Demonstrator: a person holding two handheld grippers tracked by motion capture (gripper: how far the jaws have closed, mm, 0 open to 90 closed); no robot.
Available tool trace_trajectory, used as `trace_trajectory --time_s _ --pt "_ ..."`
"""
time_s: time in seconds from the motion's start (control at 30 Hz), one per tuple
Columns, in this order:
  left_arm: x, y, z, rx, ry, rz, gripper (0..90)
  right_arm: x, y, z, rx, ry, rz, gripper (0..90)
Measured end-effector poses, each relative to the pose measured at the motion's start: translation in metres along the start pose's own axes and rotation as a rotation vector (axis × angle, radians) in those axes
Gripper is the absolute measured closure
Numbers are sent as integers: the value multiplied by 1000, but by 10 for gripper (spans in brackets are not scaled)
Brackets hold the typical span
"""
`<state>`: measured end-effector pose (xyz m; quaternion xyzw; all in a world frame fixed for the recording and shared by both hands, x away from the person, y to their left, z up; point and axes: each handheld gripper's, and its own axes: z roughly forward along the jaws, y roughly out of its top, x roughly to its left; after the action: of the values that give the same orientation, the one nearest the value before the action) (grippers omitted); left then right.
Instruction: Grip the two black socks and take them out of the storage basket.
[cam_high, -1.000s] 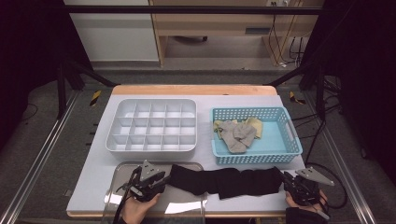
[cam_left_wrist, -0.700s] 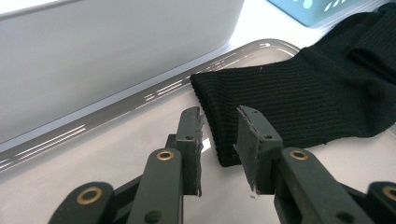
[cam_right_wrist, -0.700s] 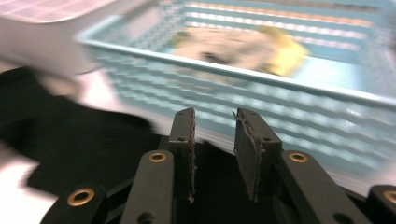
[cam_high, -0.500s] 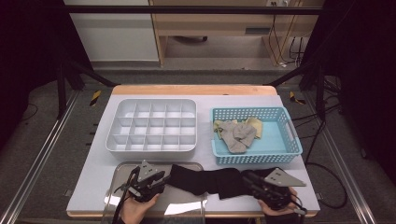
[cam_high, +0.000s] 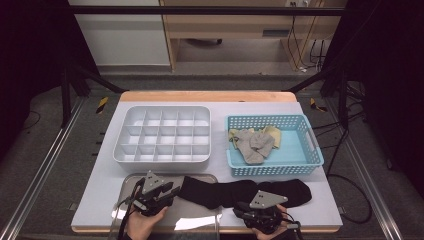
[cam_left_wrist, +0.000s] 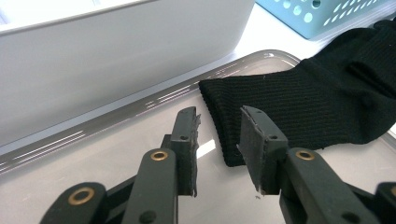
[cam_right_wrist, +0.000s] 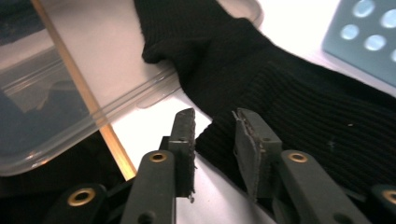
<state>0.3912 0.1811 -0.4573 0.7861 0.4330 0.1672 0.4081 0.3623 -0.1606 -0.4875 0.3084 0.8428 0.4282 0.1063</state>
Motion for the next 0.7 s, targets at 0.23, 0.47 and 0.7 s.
trace_trajectory --time_s 0.23,0.47,0.7 --pt "0 0 0 5 -2 4 656 1 0 2 13 -27 -25 770" --pt "0 0 -1 1 -5 4 658 -3 5 -9 -35 -3 14 856" --pt "-3 1 -1 -4 -19 16 659 -14 18 -43 -156 113 99 849"
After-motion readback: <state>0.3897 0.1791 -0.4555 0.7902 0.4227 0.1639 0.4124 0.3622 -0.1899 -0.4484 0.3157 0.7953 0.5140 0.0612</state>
